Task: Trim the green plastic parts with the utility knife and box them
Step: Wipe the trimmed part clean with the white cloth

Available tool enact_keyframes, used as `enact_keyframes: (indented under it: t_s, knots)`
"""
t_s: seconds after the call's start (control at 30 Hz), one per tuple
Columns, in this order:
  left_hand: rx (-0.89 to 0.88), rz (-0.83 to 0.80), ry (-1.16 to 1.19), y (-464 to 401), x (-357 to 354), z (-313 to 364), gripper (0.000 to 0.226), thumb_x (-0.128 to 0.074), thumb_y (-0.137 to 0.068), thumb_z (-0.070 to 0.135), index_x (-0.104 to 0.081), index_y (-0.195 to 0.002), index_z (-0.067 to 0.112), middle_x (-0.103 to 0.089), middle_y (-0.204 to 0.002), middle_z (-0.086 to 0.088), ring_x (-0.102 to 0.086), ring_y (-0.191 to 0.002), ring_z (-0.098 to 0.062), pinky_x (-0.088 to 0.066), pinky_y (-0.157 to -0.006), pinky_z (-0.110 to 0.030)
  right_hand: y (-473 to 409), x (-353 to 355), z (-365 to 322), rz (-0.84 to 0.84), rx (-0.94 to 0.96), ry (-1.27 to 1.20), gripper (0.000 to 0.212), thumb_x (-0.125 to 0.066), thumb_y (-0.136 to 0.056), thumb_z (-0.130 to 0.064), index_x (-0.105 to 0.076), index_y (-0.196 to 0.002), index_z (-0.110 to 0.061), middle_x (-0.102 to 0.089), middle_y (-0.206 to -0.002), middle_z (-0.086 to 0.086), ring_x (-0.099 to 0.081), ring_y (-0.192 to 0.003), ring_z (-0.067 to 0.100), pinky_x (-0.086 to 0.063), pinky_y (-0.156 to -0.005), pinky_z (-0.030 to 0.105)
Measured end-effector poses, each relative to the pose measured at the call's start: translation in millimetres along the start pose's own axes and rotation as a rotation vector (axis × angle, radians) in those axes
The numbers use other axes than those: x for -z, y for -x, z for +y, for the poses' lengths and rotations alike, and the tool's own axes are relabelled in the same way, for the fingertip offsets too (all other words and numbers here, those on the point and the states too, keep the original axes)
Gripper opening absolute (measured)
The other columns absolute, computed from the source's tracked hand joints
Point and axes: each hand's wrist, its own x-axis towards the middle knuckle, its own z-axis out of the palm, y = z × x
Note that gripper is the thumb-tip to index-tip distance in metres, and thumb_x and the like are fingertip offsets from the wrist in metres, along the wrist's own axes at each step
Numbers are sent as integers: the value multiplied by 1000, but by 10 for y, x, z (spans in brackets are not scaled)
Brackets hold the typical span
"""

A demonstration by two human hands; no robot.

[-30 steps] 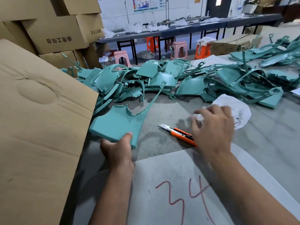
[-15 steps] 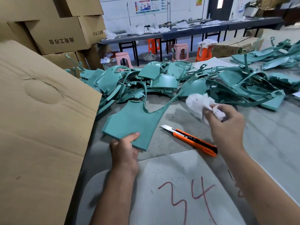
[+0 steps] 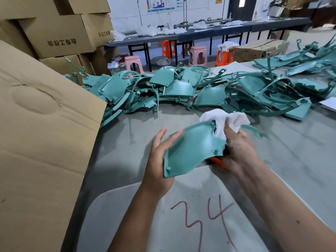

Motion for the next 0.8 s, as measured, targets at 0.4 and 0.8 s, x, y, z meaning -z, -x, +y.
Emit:
enact_keyframes:
  t_s: [0.4,0.8]
  knots:
    - [699,47,808,-25,91,266,40,-47,-103,25,-57,-138,8,-69,-128,-19,-68,-117,-35,-55,-100,-47,-67,67,4,-14,326,353,25,-72,-94,-24,-74,-72,-12,-74,-73,9,-70,-64,19,-56,-58,30]
    - [635,266,705,-40,362,159,40,-64,-81,17,-71,-120,8,-75,-82,-5,-68,-56,-10,-51,-46,-16,-29,107,28,94,470,547,40,-49,-108,-16,-64,-71,-25,-57,-57,-15,-51,-50,0,-42,-51,18]
